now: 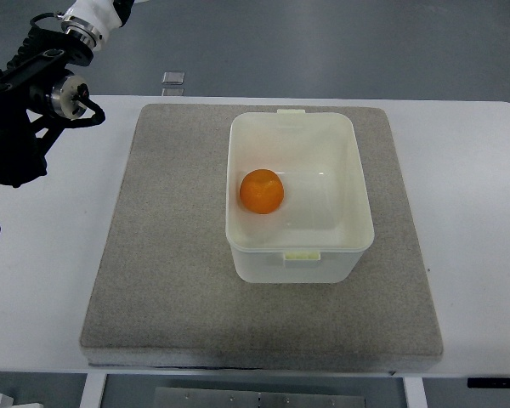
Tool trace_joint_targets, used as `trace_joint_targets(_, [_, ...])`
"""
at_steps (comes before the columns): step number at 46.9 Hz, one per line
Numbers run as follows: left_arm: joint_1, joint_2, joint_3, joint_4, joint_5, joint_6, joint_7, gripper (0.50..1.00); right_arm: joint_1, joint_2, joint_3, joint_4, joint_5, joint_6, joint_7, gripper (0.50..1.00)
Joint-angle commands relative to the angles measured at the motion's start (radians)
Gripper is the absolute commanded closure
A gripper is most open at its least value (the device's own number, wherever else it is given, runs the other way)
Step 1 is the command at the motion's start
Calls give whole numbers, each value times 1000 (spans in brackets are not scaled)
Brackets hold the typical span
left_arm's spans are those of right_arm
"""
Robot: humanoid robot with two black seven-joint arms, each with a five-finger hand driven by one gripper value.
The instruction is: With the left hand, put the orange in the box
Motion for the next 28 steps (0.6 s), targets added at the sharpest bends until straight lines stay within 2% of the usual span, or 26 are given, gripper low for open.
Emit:
trace_joint_targets(1, [-2,-43,-2,89,0,2,19,583,0,0,0,0,0,0,0,556])
trace_joint_targets(9, [-24,-129,-2,266,-34,6,97,600,0,0,0,0,0,0,0,556])
trace_joint_targets(13, [-35,-158,-2,329,-57,43,146,606,0,0,0,0,0,0,0,556])
trace_joint_targets(18, [-35,-162,-2,330,-77,115,203,609,0,0,0,0,0,0,0,556])
trace_joint_targets(21, [-35,-165,-2,327,-88,120,205,609,0,0,0,0,0,0,0,556])
trace_joint_targets(25, [-27,-165,-10,320,-110,89,202,606,0,0,0,0,0,0,0,556])
trace_joint_targets(28, [-22,-164,-20,307,-164,33,200,606,0,0,0,0,0,0,0,556])
